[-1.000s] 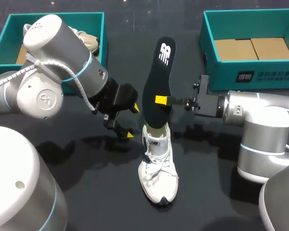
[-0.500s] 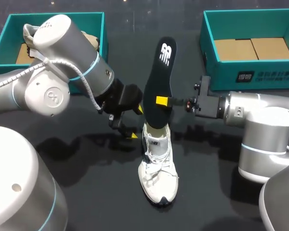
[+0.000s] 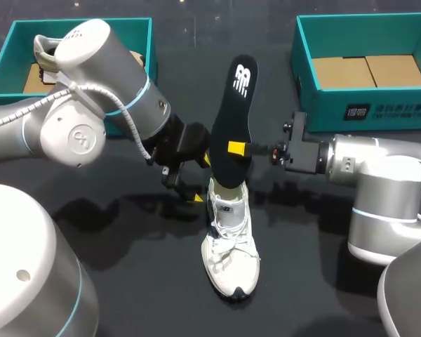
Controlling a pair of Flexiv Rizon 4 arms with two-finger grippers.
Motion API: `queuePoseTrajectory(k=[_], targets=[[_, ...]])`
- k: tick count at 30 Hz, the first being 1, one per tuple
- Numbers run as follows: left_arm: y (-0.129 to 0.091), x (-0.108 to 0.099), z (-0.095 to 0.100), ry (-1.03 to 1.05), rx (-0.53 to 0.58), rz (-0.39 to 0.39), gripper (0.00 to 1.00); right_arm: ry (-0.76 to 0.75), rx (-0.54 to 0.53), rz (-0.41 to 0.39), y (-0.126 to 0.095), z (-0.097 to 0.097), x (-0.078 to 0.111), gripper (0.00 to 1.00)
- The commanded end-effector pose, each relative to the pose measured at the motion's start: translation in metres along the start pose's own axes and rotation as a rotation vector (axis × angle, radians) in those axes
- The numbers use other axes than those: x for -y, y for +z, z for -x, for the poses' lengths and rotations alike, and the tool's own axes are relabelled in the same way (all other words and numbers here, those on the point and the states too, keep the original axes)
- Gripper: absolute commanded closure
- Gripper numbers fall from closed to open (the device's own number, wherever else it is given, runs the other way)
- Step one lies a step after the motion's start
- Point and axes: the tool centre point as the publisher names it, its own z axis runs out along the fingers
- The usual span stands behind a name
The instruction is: Take the shoe out of the shoebox, open the shoe tongue, remove and reinsert the insole, then place the shoe into the shoebox
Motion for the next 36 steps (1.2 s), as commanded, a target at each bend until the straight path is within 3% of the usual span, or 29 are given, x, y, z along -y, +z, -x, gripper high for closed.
queuePoseTrajectory(k=[1,18,36], targets=[[0.0005,0.0000,0.0004,0.000,-0.001,0.001,0.00,-0.013,-0.004,-0.002,-0.0015,0.0006,0.0006,1.00],[0.0005,0.0000,0.0004,0.000,-0.001,0.001,0.00,-0.090,-0.057,-0.008,0.0030,0.0012,-0.0064,1.00],[0.0005,0.0000,0.0004,0.000,-0.001,0.001,0.00,-0.145,-0.106,-0.021,0.0001,0.0028,0.0034,1.00]])
